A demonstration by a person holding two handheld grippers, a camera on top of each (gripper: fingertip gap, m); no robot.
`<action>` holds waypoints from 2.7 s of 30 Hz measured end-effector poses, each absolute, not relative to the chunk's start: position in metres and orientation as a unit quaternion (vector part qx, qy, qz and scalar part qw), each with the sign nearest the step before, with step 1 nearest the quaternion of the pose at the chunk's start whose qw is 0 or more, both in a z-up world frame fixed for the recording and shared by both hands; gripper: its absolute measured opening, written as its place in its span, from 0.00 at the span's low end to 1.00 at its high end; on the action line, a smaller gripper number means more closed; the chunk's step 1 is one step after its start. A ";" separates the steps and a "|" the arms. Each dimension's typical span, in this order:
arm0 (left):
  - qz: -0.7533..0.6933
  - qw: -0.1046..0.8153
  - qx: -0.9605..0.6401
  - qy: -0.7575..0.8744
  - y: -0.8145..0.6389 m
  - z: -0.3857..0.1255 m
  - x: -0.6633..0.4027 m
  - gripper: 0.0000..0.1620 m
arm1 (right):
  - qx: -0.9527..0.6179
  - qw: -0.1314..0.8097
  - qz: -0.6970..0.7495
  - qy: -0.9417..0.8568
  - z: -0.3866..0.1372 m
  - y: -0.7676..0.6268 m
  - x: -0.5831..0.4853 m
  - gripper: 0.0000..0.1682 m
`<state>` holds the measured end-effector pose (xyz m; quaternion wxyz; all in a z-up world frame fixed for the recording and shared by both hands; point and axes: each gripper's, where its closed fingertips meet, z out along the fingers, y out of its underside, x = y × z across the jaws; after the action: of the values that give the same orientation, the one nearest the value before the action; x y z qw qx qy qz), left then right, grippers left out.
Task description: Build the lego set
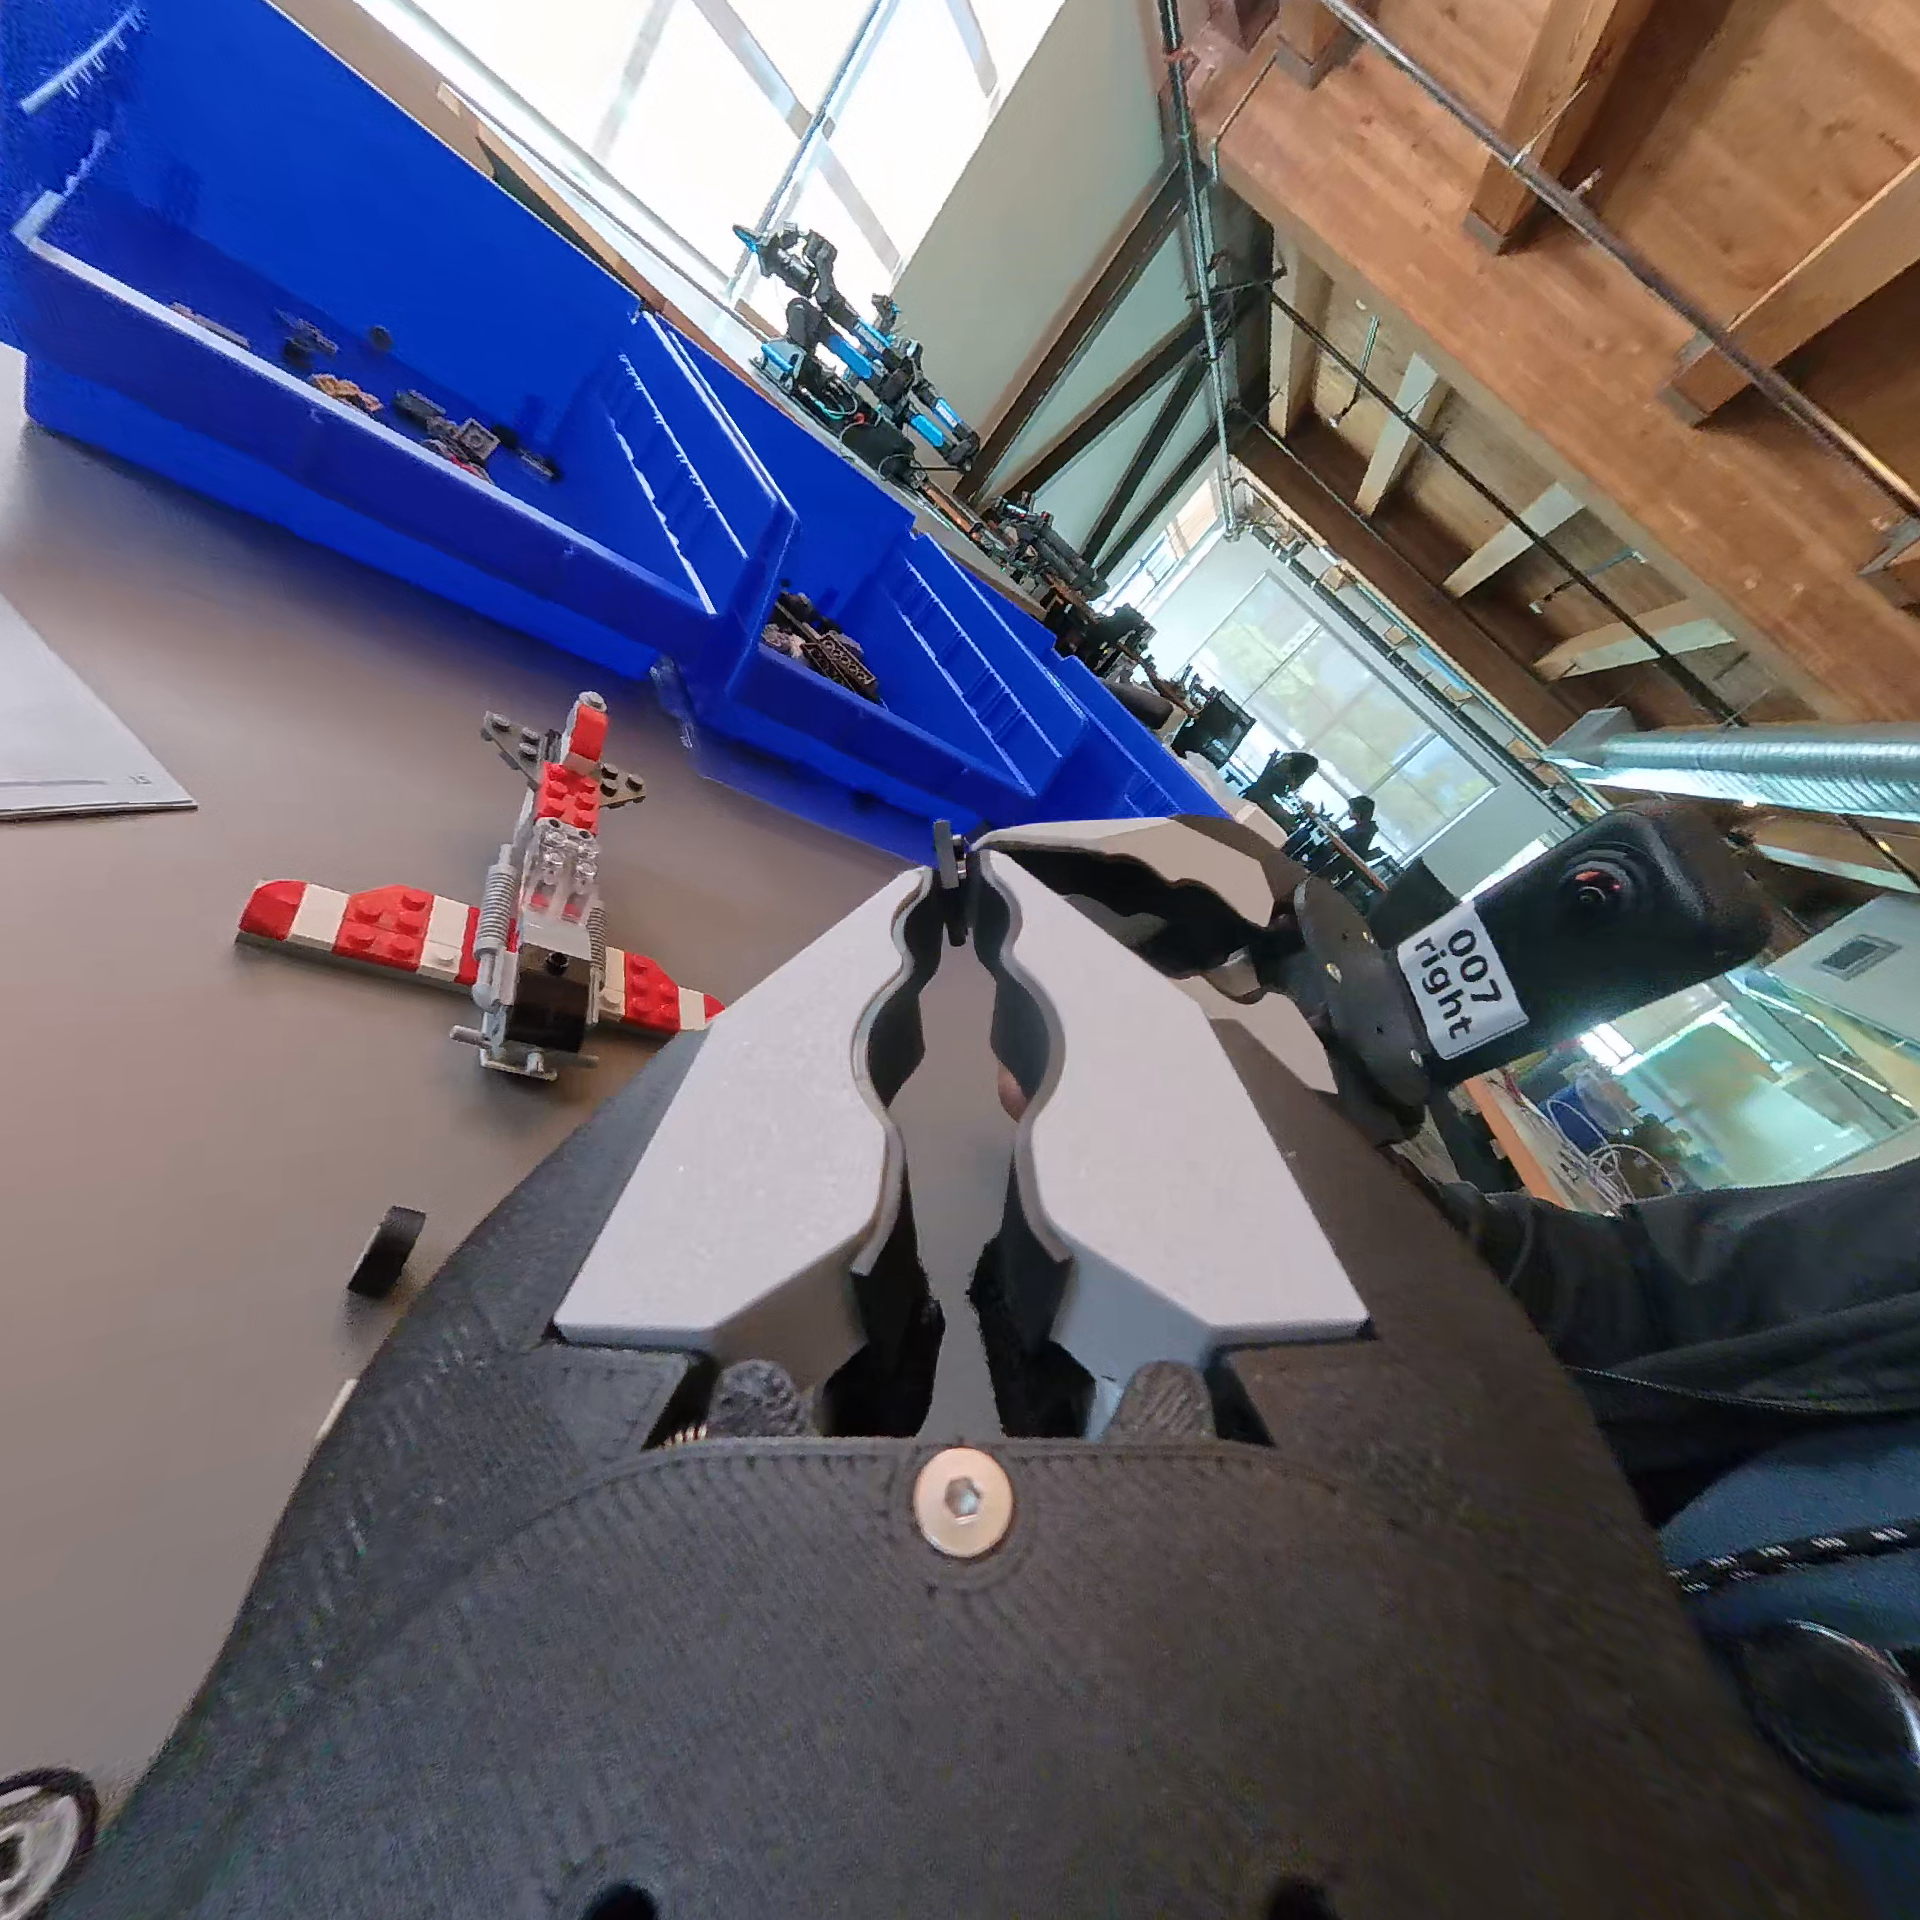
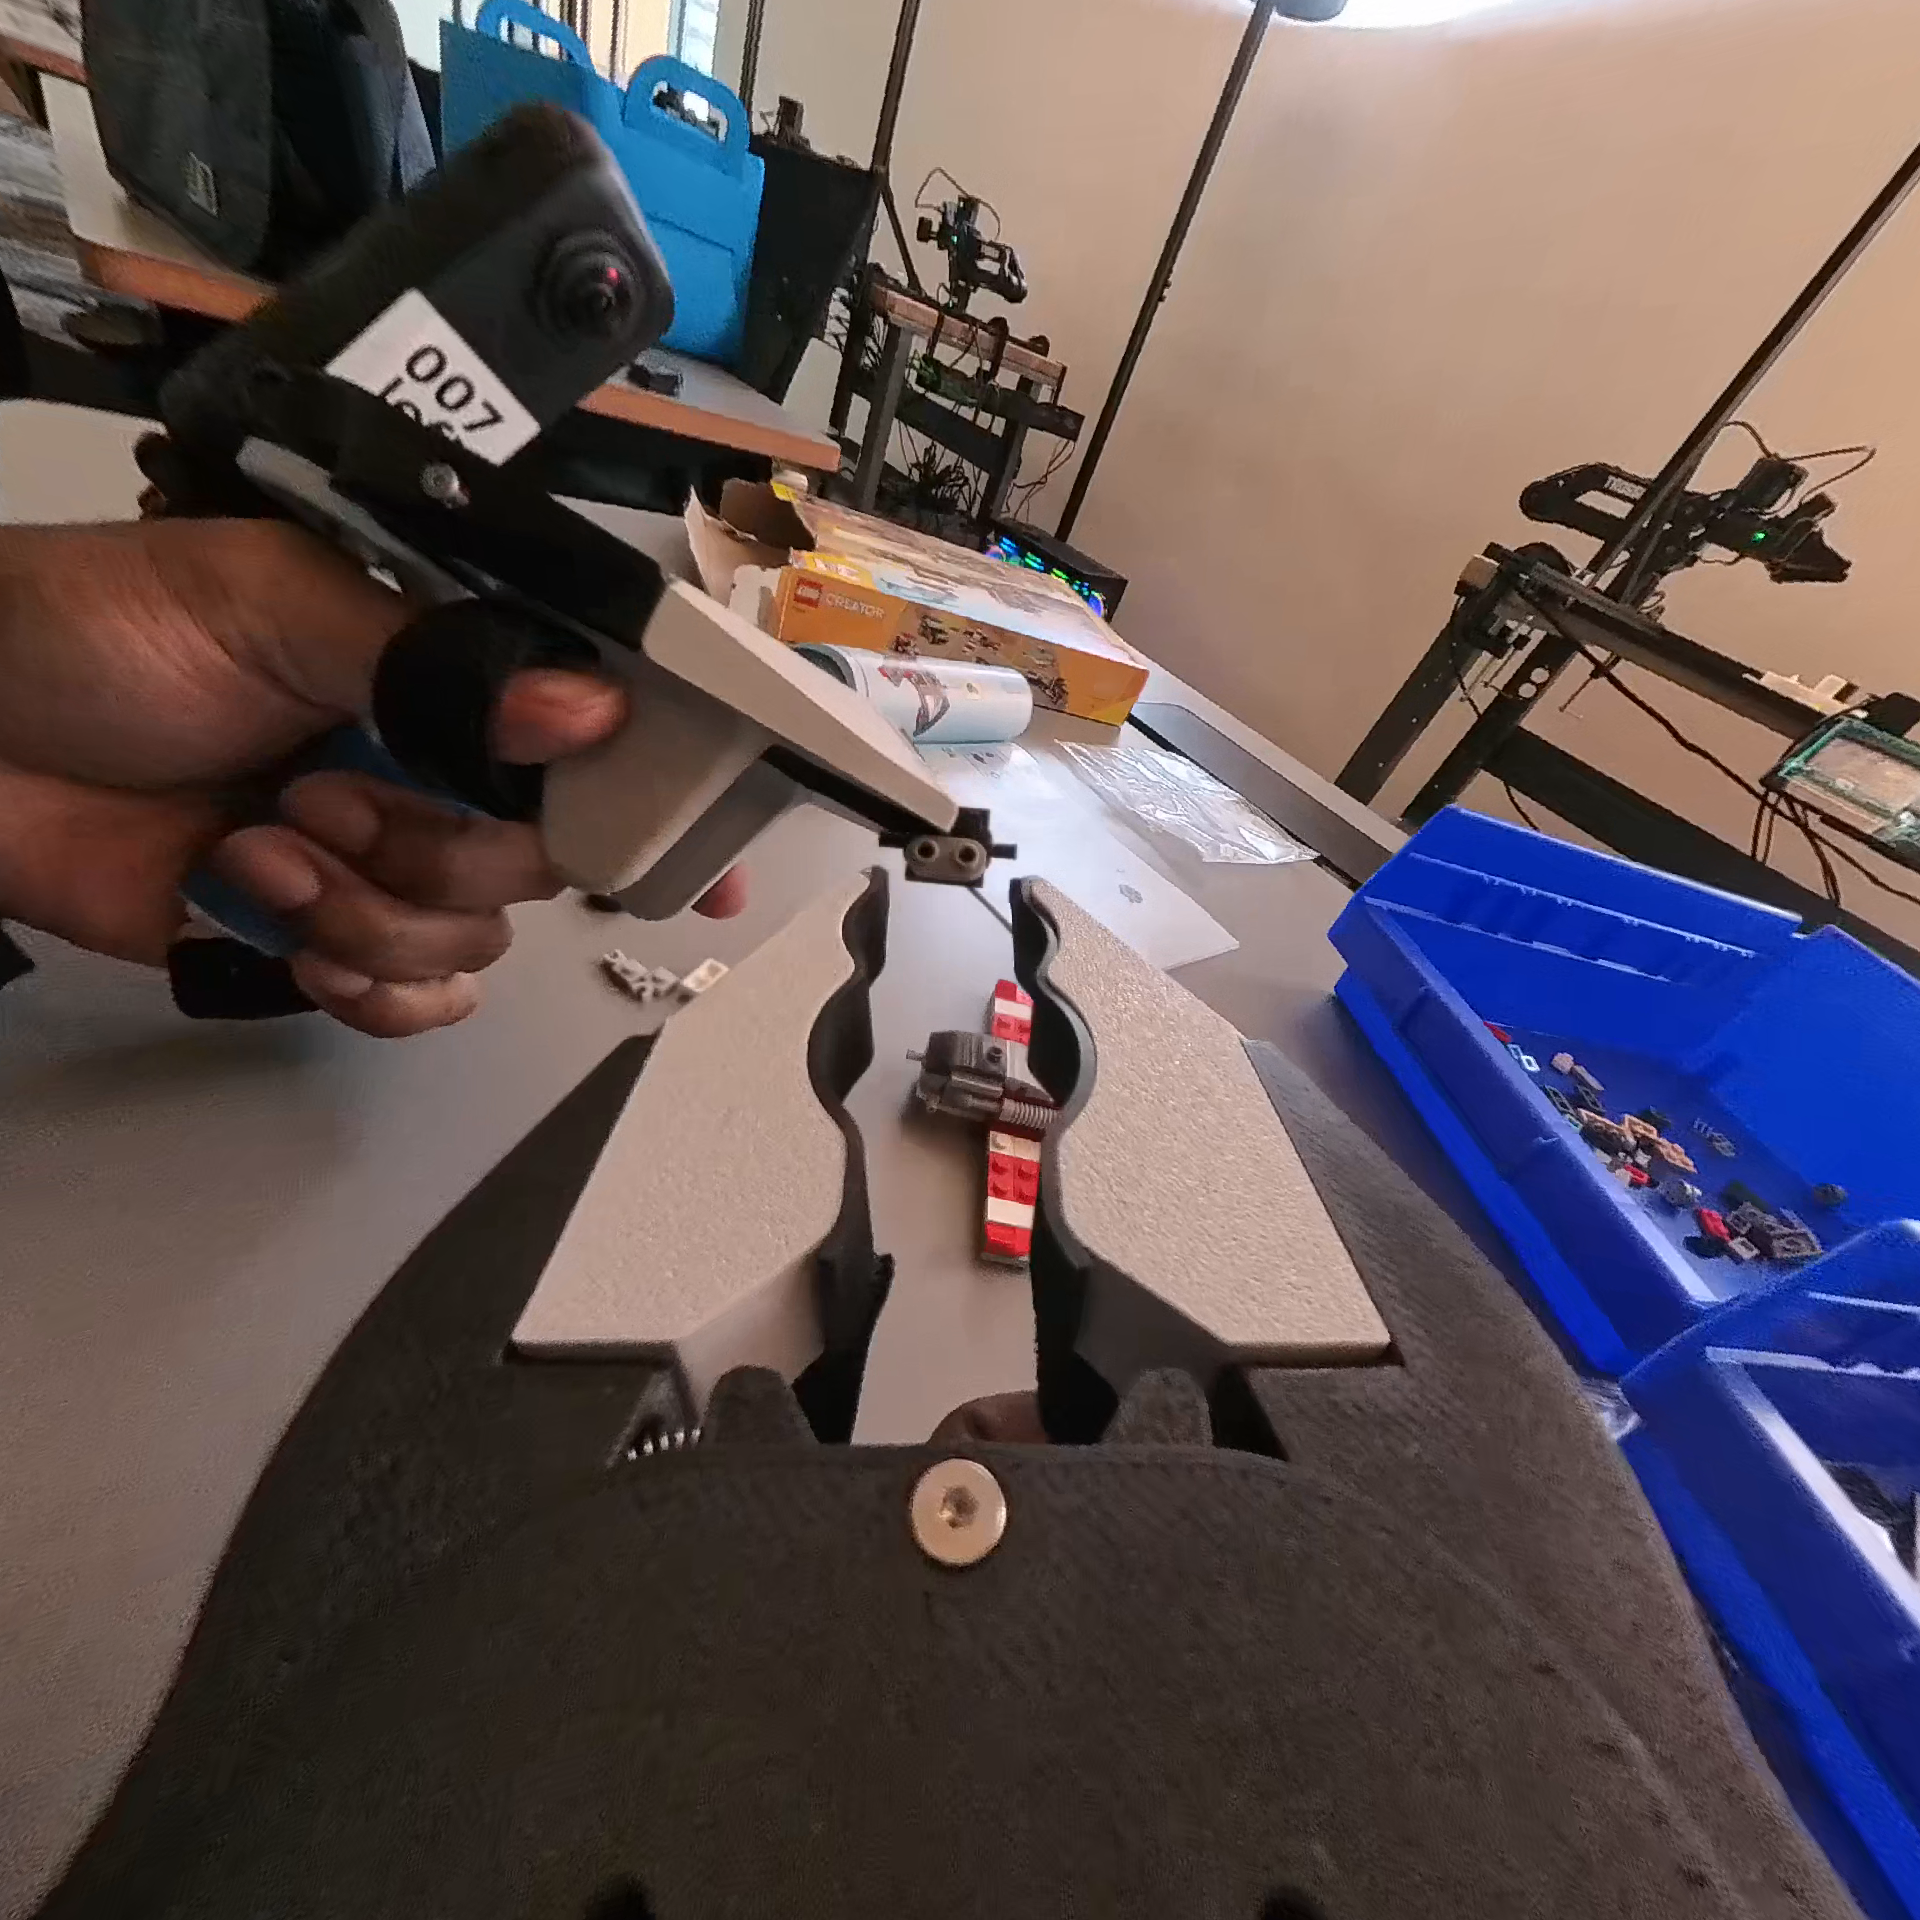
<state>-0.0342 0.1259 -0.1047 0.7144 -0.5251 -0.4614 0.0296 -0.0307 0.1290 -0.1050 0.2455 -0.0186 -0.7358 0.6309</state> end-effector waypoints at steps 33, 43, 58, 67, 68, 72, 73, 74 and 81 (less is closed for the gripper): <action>0.132 0.630 -0.630 -0.435 0.128 -0.131 -0.036 0.00 | -0.057 0.067 0.655 -0.751 -0.112 0.131 -0.020 0.09; 0.071 0.654 -0.595 -0.461 0.129 -0.125 -0.035 0.04 | -0.043 0.141 0.636 -0.758 -0.114 0.136 -0.031 0.10; -0.093 0.710 -0.503 -0.485 0.128 -0.116 -0.029 0.10 | 0.031 0.210 0.612 -0.762 -0.117 0.137 -0.026 0.10; -0.119 0.709 -0.508 -0.474 0.133 -0.118 -0.024 0.00 | 0.063 0.212 0.602 -0.767 -0.121 0.136 -0.019 0.10; -0.115 0.707 -0.513 -0.473 0.134 -0.118 -0.024 0.00 | 0.062 0.210 0.603 -0.767 -0.121 0.136 -0.019 0.10; -0.097 0.699 -0.528 -0.472 0.133 -0.120 -0.024 0.00 | 0.060 0.206 0.605 -0.767 -0.121 0.135 -0.019 0.10; -0.092 0.697 -0.530 -0.474 0.132 -0.121 -0.024 0.00 | 0.060 0.204 0.606 -0.767 -0.121 0.135 -0.018 0.10; -0.090 0.696 -0.531 -0.475 0.132 -0.121 -0.024 0.00 | 0.059 0.203 0.606 -0.767 -0.121 0.135 -0.019 0.10; -0.114 0.708 -0.503 -0.483 0.130 -0.119 -0.025 0.00 | 0.056 0.201 0.606 -0.767 -0.121 0.135 -0.020 0.10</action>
<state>-0.0254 0.1300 -0.1190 0.7078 -0.5027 -0.4831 -0.1139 -0.0198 0.1353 -0.1214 0.2012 0.0560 -0.7672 0.6065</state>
